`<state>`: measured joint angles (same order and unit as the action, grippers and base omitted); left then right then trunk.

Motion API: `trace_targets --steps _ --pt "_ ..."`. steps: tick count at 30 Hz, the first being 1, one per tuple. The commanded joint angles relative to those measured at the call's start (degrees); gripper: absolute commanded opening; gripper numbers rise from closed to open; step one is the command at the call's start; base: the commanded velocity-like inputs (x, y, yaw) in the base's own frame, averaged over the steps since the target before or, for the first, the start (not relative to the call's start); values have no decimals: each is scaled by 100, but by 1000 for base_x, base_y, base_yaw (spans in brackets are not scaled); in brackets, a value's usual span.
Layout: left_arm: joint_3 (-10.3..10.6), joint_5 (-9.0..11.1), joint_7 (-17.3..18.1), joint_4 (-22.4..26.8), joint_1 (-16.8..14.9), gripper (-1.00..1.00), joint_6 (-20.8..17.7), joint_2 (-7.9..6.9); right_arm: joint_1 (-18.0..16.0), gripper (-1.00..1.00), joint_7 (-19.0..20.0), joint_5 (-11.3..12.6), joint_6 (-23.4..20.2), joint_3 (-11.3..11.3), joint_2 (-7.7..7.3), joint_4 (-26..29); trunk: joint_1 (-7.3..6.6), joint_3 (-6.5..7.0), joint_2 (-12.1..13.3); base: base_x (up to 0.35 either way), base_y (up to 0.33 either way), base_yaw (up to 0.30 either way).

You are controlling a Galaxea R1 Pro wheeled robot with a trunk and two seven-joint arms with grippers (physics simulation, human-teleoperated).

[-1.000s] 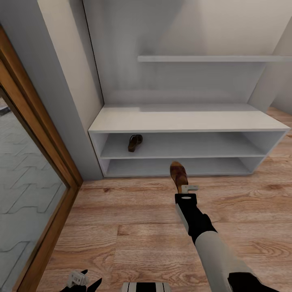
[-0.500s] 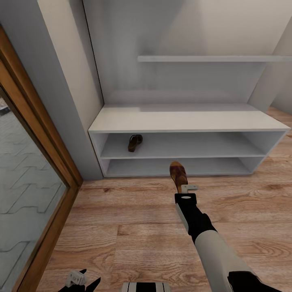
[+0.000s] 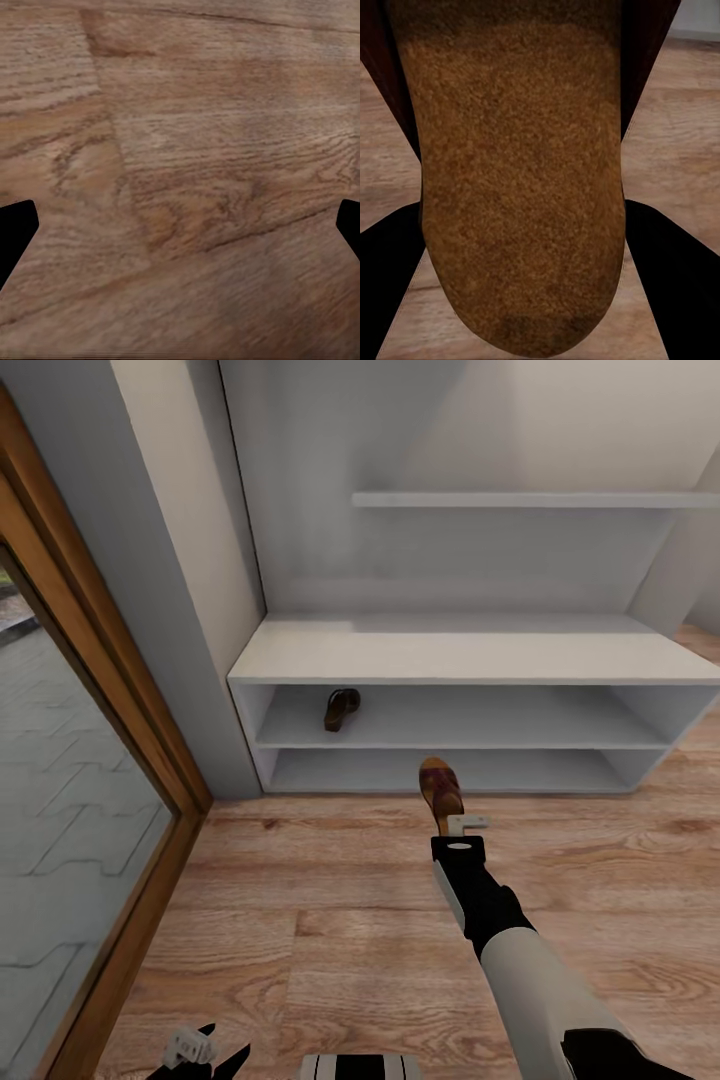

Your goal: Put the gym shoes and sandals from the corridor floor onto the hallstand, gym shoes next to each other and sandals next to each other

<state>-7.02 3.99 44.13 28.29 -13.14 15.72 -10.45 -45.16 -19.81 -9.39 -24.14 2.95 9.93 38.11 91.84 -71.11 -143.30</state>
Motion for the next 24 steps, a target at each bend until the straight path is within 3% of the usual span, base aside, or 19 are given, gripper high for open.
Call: trace_targets --steps 1,11,24 --pt "-10 24 35 -8 -4 100 1 0 -1 -100 12 -62 -44 21 6 12 -1 -11 -2 0 0 142" --pt "-10 23 34 -8 -4 100 1 0 -1 -100 8 -60 -40 21 6 -2 -1 -69 -2 28 0 117" --pt "-1 23 34 -44 -4 100 6 14 -1 -100 3 -62 -38 21 6 34 -1 -73 -2 287 72 6"
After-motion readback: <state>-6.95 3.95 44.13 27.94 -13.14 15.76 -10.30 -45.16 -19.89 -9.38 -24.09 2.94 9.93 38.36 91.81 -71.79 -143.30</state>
